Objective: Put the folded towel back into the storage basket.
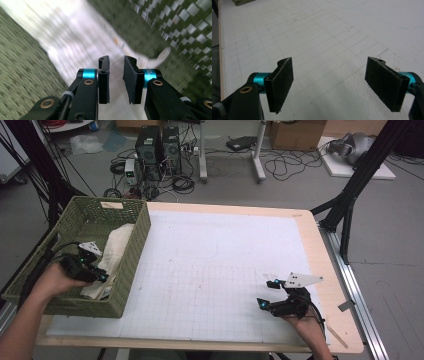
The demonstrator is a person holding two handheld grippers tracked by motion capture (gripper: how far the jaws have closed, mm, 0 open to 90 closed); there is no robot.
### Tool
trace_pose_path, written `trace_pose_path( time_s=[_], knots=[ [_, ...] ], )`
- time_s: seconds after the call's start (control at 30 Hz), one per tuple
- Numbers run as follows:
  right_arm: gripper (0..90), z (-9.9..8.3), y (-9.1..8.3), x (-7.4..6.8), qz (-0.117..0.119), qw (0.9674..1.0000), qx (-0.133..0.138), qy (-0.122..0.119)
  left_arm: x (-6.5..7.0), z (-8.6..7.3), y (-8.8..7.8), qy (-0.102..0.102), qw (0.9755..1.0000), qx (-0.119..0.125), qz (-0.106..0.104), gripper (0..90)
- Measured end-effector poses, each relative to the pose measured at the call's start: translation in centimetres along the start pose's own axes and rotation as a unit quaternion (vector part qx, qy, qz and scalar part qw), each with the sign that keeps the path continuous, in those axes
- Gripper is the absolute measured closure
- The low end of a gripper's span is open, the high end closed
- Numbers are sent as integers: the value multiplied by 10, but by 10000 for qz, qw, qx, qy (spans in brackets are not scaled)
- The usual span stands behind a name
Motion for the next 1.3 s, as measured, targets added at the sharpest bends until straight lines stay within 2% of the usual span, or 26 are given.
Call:
trace_pose_path(
  time_s=[0.07, 0.17, 0.4, 0.5, 0.67, 0.8, 0.87, 1.07, 1.1, 1.2, 1.3],
  knots=[
    [220, -1, 0, 0, 6, 10000, 9, -6, -2, 5, -6, -117, 9995, 285, -9, 713],
    [220, -2, -1, 1, 2, 10000, 47, 49, -4, 9, -13, -245, 9980, 584, 16, 685],
    [204, 1, -3, 2, -71, 9999, 137, 42, -4, 17, -25, -324, 9932, 1119, 74, 608],
    [194, 3, -5, 2, -107, 9998, 184, 26, -4, 20, -32, -368, 9897, 1375, 125, 568],
    [182, 6, -8, 1, -157, 9995, 281, 7, -3, 25, -48, -481, 9821, 1812, 197, 526],
    [171, 7, -9, 2, -180, 9994, 281, 19, 0, 29, -61, -535, 9744, 2171, 243, 489],
    [165, 7, -9, 1, -176, 9994, 292, 15, 2, 29, -65, -543, 9713, 2302, 254, 476],
    [156, 9, -10, 1, -200, 9993, 330, 0, 10, 30, -70, -555, 9666, 2490, 223, 417],
    [156, 9, -10, 2, -201, 9992, 341, -14, 11, 31, -71, -587, 9649, 2549, 218, 415],
    [151, 10, -10, 1, -205, 9992, 339, 2, 17, 35, -73, -510, 9630, 2638, 202, 408],
    [149, 11, -10, 1, -202, 9991, 361, -21, 23, 39, -76, -483, 9589, 2793, 148, 402]
  ],
)
Point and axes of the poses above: each handheld gripper's, and its own axes: y roughly forward along the jaws, z roughly out of its top, x roughly to its right, the point moved 6 cm from there along y, roughly forward along the jaws, and after that the axes turned 6 degrees about x, right-handed, at the moved point
